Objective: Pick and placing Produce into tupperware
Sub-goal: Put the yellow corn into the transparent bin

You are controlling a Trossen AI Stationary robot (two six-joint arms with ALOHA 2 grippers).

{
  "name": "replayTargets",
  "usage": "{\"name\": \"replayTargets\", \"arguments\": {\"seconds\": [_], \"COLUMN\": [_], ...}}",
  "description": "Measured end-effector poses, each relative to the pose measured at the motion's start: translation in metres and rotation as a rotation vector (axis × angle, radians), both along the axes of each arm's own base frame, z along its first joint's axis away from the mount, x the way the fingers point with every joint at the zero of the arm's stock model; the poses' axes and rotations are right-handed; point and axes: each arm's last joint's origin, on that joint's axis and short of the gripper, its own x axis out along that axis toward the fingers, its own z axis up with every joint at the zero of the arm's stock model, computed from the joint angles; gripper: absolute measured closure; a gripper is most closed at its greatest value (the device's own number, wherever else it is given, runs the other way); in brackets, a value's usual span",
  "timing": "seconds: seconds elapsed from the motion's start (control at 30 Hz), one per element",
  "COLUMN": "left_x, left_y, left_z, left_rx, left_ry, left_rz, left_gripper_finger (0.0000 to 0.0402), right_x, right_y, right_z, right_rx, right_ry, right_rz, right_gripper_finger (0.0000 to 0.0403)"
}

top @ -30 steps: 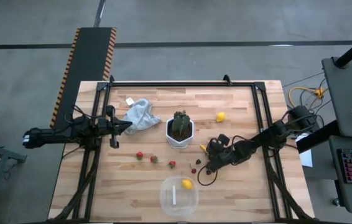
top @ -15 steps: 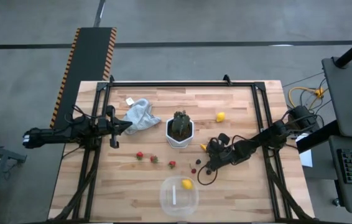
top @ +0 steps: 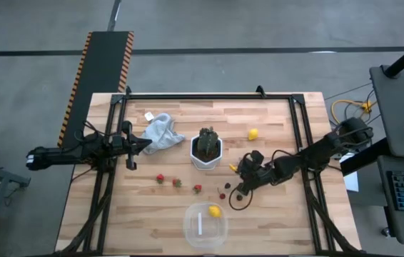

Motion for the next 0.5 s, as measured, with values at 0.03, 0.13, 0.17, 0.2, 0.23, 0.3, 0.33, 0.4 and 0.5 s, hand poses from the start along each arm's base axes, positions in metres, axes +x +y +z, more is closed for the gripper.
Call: {"name": "replayTargets", "arguments": {"seconds": [0.03, 0.13, 0.17, 0.2, 0.23, 0.3, 0.33, 0.4, 0.5], "left_x": [0.0, 0.0, 0.0, 0.0, 0.0, 0.0, 0.0, 0.0, 0.0], "left_y": [0.0, 0.0, 0.0, 0.0, 0.0, 0.0, 0.0, 0.0, 0.0], "left_z": [0.0, 0.001, 0.001, 0.001, 0.001, 0.001, 0.001, 0.001, 0.001], "left_rx": [0.0, -0.001, -0.001, -0.001, -0.001, -0.001, -0.001, -0.001, -0.001], "left_ry": [0.0, -0.012, -0.016, -0.016, -0.016, -0.016, -0.015, -0.016, -0.016], "left_rz": [0.001, 0.0, 0.0, 0.0, 0.001, 0.0, 0.0, 0.0, 0.0], "left_gripper_finger": [0.0402, 0.0402, 0.0402, 0.0402, 0.0402, 0.0402, 0.0402, 0.0402, 0.0402], "right_x": [0.001, 0.004, 0.006, 0.007, 0.008, 0.01, 0.011, 0.014, 0.02], "right_y": [0.002, 0.011, 0.015, 0.019, 0.023, 0.031, 0.036, 0.048, 0.065], "right_z": [0.006, 0.025, 0.032, 0.039, 0.045, 0.056, 0.061, 0.071, 0.081], "right_rx": [0.003, 0.006, 0.008, 0.013, 0.02, 0.033, 0.033, 0.028, 0.024], "right_ry": [-0.021, -0.079, -0.1, -0.123, -0.145, -0.177, -0.188, -0.211, -0.233], "right_rz": [0.013, 0.065, 0.083, 0.097, 0.108, 0.134, 0.154, 0.202, 0.258], "right_gripper_finger": [0.0394, 0.0394, 0.0394, 0.0394, 0.0394, 0.0394, 0.0394, 0.0394, 0.0394]}}
